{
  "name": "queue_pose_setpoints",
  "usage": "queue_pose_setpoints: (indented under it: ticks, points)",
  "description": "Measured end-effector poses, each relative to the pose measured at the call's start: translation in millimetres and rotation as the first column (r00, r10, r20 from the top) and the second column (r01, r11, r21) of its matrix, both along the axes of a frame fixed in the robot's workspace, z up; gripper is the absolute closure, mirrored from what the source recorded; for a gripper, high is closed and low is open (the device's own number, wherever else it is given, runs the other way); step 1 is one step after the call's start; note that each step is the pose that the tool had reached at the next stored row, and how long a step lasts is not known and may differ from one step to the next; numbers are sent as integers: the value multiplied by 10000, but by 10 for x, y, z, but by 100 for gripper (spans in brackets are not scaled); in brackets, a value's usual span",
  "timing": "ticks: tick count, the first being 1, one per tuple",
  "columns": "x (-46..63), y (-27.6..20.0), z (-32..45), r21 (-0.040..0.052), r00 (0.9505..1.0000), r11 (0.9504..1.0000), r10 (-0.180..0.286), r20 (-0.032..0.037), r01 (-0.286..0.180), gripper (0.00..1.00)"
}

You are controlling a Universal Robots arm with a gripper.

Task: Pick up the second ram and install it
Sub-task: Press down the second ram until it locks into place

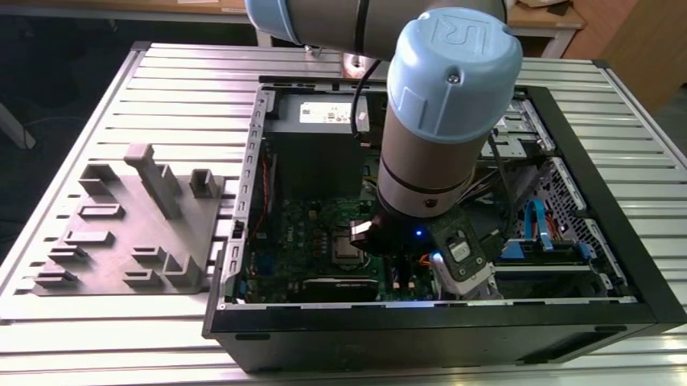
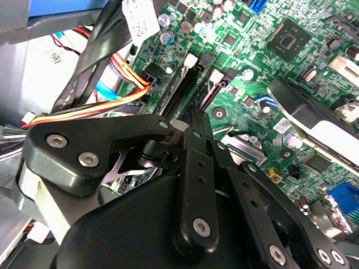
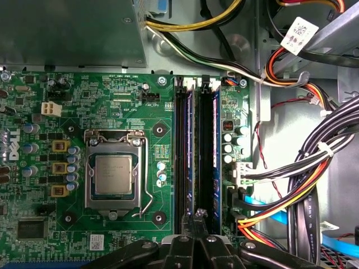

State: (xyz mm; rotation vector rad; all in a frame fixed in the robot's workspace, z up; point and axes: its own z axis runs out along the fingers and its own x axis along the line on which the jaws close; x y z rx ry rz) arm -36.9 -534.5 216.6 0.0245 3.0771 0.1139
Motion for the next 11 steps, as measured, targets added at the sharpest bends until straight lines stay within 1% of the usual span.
queue_pose_setpoints:
  ticks: [2, 4, 6, 9, 11]
  points:
    - [0, 0, 0, 2, 10000, 10000, 0, 1, 0, 93]
    - [1, 3, 20, 25, 10000, 10000, 0, 7, 0, 93]
    - [0, 1, 79, 4, 10000, 10000, 0, 1, 0, 93]
    - [0, 0, 155, 4, 10000, 10000, 0, 2, 0, 93]
    - [0, 0, 183, 1, 10000, 10000, 0, 1, 0, 93]
